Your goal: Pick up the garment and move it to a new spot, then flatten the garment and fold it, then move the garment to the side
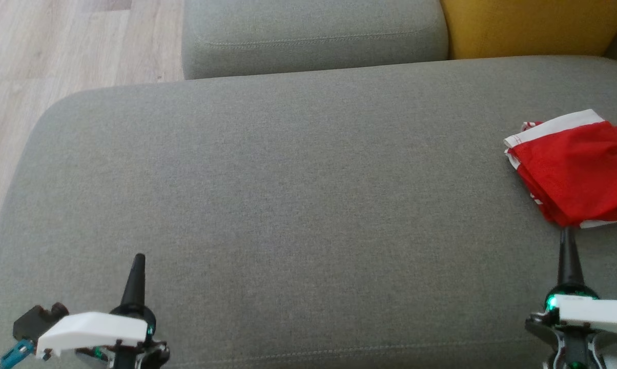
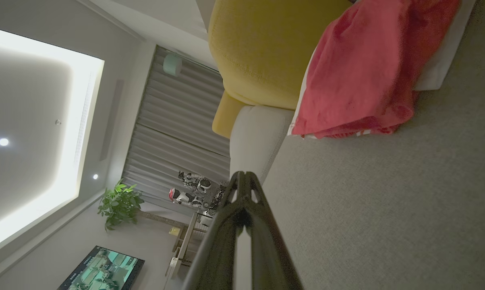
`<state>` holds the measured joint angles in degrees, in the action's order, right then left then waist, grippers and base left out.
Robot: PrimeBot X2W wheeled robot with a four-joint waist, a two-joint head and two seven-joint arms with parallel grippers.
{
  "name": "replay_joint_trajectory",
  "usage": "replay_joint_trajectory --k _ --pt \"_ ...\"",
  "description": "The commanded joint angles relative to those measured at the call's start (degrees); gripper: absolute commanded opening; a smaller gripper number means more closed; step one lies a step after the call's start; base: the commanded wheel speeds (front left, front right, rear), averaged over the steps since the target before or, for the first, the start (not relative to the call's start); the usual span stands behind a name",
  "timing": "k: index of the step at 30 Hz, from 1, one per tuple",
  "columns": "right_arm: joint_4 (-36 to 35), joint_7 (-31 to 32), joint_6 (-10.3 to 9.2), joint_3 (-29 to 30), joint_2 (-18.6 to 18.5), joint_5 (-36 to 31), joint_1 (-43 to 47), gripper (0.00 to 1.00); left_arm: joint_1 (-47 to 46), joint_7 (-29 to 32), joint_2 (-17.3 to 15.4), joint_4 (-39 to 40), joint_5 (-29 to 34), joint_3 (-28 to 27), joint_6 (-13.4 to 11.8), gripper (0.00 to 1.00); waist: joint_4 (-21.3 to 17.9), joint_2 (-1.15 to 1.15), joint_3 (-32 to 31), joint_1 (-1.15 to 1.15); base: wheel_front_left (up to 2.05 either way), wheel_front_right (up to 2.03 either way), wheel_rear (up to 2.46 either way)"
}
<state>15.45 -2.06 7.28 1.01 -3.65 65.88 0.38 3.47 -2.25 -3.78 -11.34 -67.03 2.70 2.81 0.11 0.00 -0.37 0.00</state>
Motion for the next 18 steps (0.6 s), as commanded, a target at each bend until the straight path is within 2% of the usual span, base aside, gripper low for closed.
replay_joint_trajectory --k 1,18 --pt "-1.83 0.36 0.18 -0.61 -1.06 1.57 -3.33 0.0 -3.39 0.28 -1.08 1.52 -1.41 -1.99 0.65 0.0 0.0 0.0 0.01 0.0 0.0 0.0 0.0" --pt "-1.72 3.18 0.19 1.06 -1.03 13.77 -4.71 0.0 -6.15 3.17 -1.04 -0.34 -13.22 -4.08 2.48 0.0 -0.05 0.0 0.26 0.0 0.0 0.0 0.0"
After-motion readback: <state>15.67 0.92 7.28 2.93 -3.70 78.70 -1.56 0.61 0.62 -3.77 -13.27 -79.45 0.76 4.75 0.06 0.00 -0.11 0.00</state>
